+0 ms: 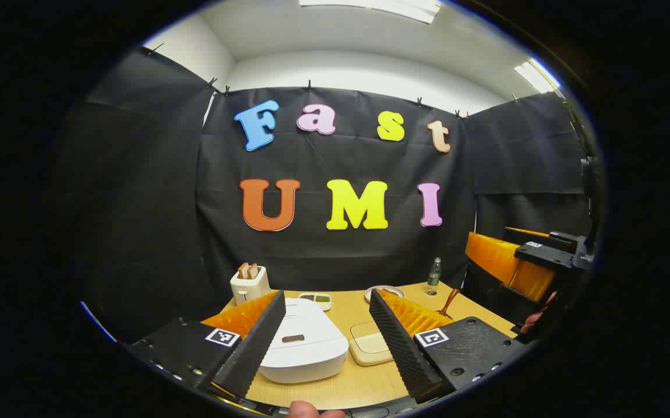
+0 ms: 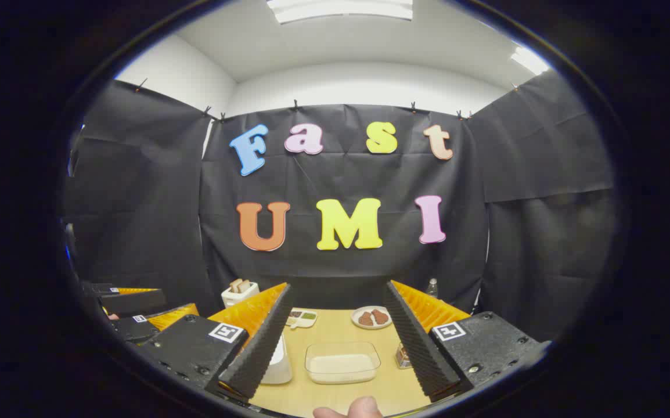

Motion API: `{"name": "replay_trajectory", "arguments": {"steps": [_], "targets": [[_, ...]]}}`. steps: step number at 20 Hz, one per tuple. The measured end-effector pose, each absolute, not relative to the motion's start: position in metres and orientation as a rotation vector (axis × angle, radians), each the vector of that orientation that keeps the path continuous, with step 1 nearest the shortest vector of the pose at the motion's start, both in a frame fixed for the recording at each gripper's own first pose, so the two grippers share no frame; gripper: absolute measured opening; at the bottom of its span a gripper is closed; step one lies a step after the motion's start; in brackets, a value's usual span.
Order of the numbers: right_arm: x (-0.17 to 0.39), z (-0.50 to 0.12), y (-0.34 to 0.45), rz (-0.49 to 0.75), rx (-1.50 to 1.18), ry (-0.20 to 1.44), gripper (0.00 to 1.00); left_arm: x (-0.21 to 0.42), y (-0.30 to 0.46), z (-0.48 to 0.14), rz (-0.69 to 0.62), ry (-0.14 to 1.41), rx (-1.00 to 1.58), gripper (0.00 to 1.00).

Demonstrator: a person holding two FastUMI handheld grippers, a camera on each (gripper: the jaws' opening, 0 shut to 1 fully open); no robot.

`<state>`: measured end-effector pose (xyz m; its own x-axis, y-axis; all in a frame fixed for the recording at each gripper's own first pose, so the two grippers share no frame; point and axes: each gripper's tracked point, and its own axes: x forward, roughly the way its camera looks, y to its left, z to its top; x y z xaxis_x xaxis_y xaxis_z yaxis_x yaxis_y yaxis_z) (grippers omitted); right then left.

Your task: Close the left gripper, press the button to open the rice cooker; take a wooden spoon from the chopstick holder with the right hand, scoop a spoonful of rice and pour it into the rice cooker, then put the wooden spoon back into the chopstick holder.

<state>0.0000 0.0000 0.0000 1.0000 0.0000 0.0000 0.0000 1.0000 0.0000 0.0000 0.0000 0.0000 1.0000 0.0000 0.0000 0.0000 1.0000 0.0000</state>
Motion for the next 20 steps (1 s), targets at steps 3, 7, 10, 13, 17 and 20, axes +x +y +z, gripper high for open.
{"name": "replay_trajectory", "arguments": {"steps": [3,7,10,13,17,20], "targets": [[0.004,0.000,-0.002,-0.003,0.008,-0.001,1.00,0.001,0.004,0.002,0.018,-0.011,-0.006,0.94],[0.005,0.000,-0.005,-0.006,0.005,-0.003,1.00,0.003,0.005,0.003,0.032,-0.024,0.005,0.94],[0.004,0.001,-0.009,-0.013,-0.005,-0.013,1.00,0.004,0.004,0.006,0.031,-0.031,0.016,0.94],[0.005,0.001,-0.013,-0.022,-0.005,-0.018,1.00,0.001,0.003,0.009,0.034,-0.040,0.018,0.94],[0.004,-0.002,-0.018,-0.031,0.002,-0.015,1.00,-0.004,0.005,0.010,0.042,-0.049,0.017,0.94],[0.002,-0.003,-0.021,-0.041,0.016,-0.015,1.00,-0.006,0.007,0.010,0.052,-0.044,0.010,0.94]]}}
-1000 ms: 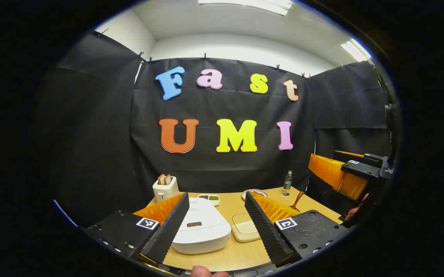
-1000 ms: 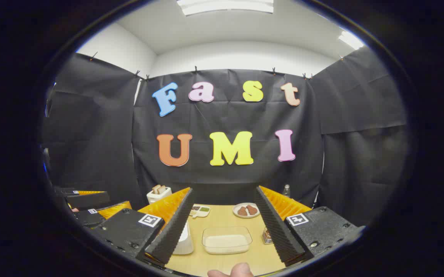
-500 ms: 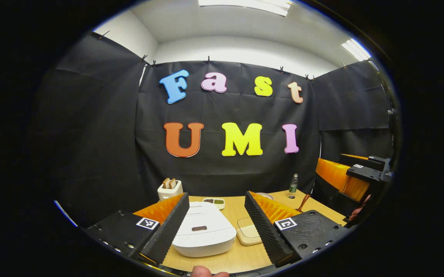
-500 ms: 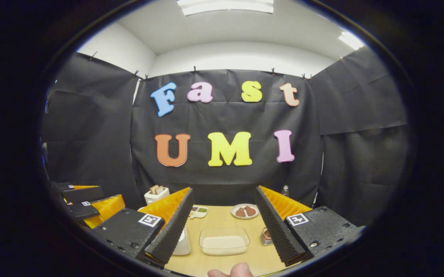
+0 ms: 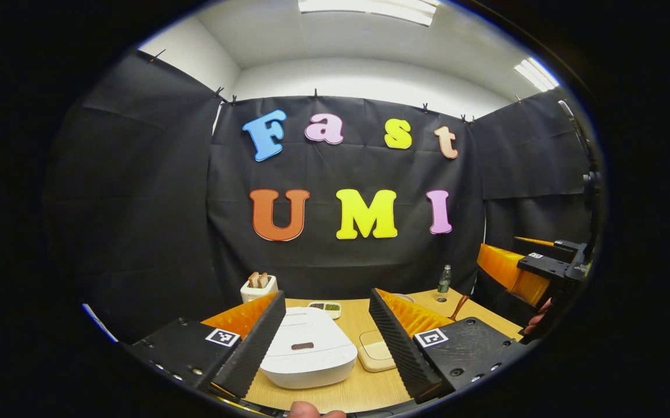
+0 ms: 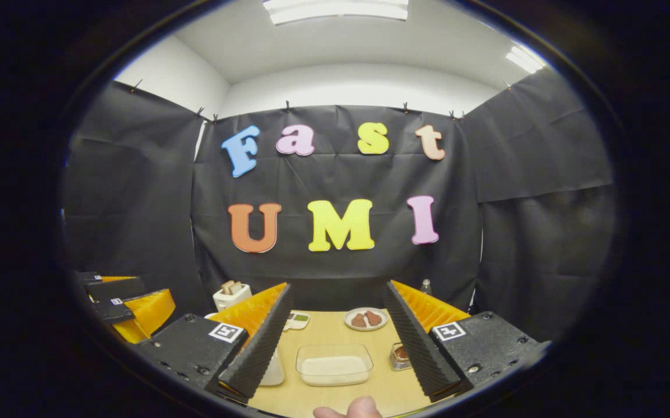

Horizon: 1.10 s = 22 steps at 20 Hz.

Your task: Close the left gripper, press the button to open the rice cooker; take a wooden spoon from the chopstick holder with the right hand, scoop a spoonful of rice and pour it into the rice cooker, then put the wooden spoon back into the chopstick holder.

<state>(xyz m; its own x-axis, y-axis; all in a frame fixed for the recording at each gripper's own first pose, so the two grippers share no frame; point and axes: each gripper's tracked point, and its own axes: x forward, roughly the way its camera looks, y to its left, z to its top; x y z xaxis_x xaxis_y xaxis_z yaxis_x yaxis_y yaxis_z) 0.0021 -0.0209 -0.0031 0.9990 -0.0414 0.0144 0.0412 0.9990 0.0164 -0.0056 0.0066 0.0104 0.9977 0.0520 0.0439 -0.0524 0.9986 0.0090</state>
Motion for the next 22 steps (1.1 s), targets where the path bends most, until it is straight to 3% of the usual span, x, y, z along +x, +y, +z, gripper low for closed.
{"name": "replay_trajectory", "arguments": {"steps": [13,18,22], "targets": [[-0.008,-0.010,-0.047,-0.106,-0.003,0.012,1.00,-0.006,0.019,-0.001,0.085,0.008,-0.002,0.94],[0.029,-0.028,-0.063,-0.095,0.002,0.060,1.00,0.015,0.035,-0.019,0.153,0.068,0.000,0.94],[0.074,-0.041,-0.074,-0.058,0.010,0.069,1.00,0.042,0.047,-0.052,0.179,0.202,-0.044,0.94]]}}
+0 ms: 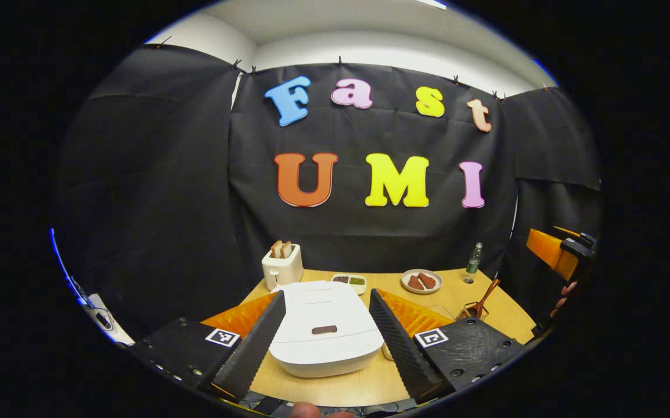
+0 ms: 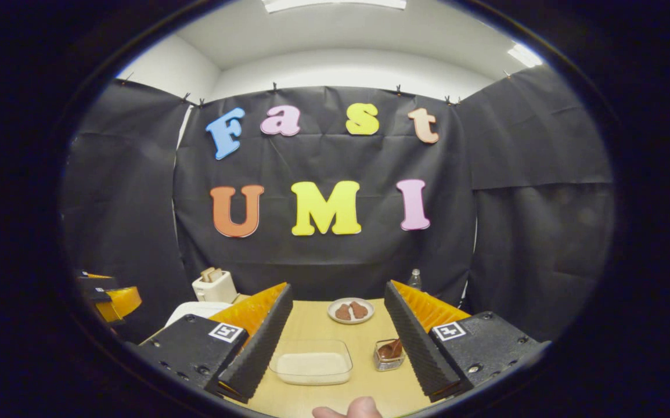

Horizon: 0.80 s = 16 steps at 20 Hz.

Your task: Close the left gripper, press the button to open the rice cooker; take a wooden spoon from the chopstick holder with the right hand, scoop a spoonful of rice and pour it into the rice cooker, then put the wooden spoon back into the chopstick holder.

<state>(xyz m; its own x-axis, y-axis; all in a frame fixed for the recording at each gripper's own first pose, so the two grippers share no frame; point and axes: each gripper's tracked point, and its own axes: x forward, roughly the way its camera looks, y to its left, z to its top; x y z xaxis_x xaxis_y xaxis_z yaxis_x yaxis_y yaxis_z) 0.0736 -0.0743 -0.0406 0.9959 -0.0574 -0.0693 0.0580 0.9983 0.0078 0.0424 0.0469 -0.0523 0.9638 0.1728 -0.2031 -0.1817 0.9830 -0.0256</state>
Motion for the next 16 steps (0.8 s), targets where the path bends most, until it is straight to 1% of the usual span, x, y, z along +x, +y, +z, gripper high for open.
{"name": "replay_trajectory", "arguments": {"steps": [5,7,8,9,10,11,12,16], "targets": [[0.120,-0.061,-0.089,-0.023,0.023,0.086,1.00,0.076,0.057,-0.111,0.184,0.429,-0.108,0.93],[0.133,-0.070,-0.095,-0.021,0.016,0.098,1.00,0.089,0.056,-0.131,0.174,0.515,-0.135,0.79],[0.139,-0.074,-0.098,-0.021,0.014,0.104,1.00,0.095,0.059,-0.139,0.176,0.551,-0.139,0.57],[0.145,-0.079,-0.100,-0.021,0.016,0.113,1.00,0.100,0.062,-0.145,0.178,0.579,-0.145,0.40],[0.150,-0.084,-0.102,-0.022,0.019,0.123,1.00,0.107,0.062,-0.151,0.171,0.602,-0.157,0.31],[0.153,-0.089,-0.105,-0.023,0.026,0.134,1.00,0.112,0.063,-0.156,0.162,0.623,-0.172,0.13],[0.157,-0.093,-0.106,-0.024,0.034,0.145,1.00,0.118,0.061,-0.161,0.145,0.644,-0.190,0.04],[0.169,-0.112,-0.113,-0.033,0.042,0.184,1.00,0.137,0.062,-0.182,0.128,0.690,-0.230,0.00]]}}
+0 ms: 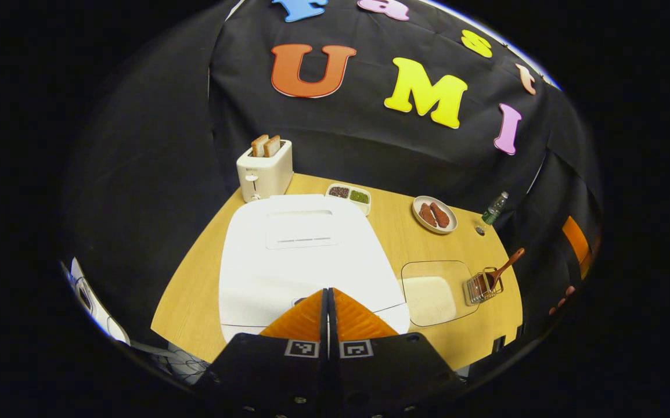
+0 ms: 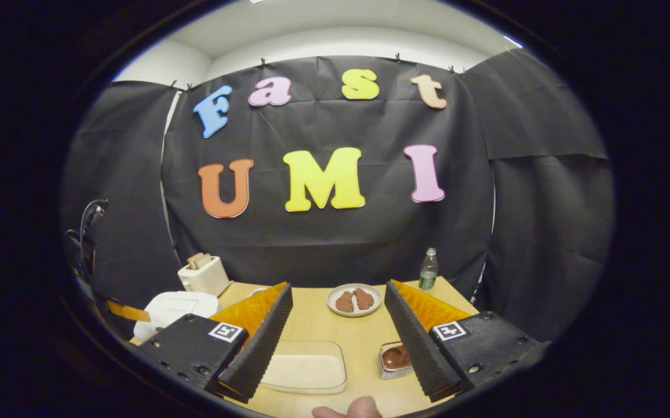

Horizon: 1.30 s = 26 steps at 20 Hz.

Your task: Close the left gripper, press the button to open the rice cooker; take a wooden spoon from the chopstick holder with the right hand, scoop a spoonful of rice and pour it into the rice cooker, then put the wooden spoon back into the chopstick holder.

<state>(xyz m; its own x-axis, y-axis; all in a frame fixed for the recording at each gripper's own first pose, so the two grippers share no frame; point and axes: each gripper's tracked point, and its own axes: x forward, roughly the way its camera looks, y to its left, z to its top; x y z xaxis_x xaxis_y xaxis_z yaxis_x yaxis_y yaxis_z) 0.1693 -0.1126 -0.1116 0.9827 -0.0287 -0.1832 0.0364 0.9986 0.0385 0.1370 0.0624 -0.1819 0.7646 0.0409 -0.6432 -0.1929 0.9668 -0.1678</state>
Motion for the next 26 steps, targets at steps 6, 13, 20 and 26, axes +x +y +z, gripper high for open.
{"name": "replay_trajectory", "arguments": {"steps": [6,13,20,26], "targets": [[0.179,-0.126,-0.122,-0.044,0.033,0.214,1.00,0.148,0.073,-0.209,0.163,0.731,-0.228,0.00],[0.182,-0.125,-0.118,-0.038,0.029,0.209,1.00,0.137,0.070,-0.228,0.163,0.795,-0.258,0.00],[0.174,-0.113,-0.123,-0.051,0.028,0.198,1.00,0.151,0.078,-0.165,0.186,0.591,-0.236,0.00],[0.156,-0.097,-0.144,-0.090,0.019,0.168,1.00,0.188,0.101,-0.075,0.222,0.319,-0.173,0.01]]}}
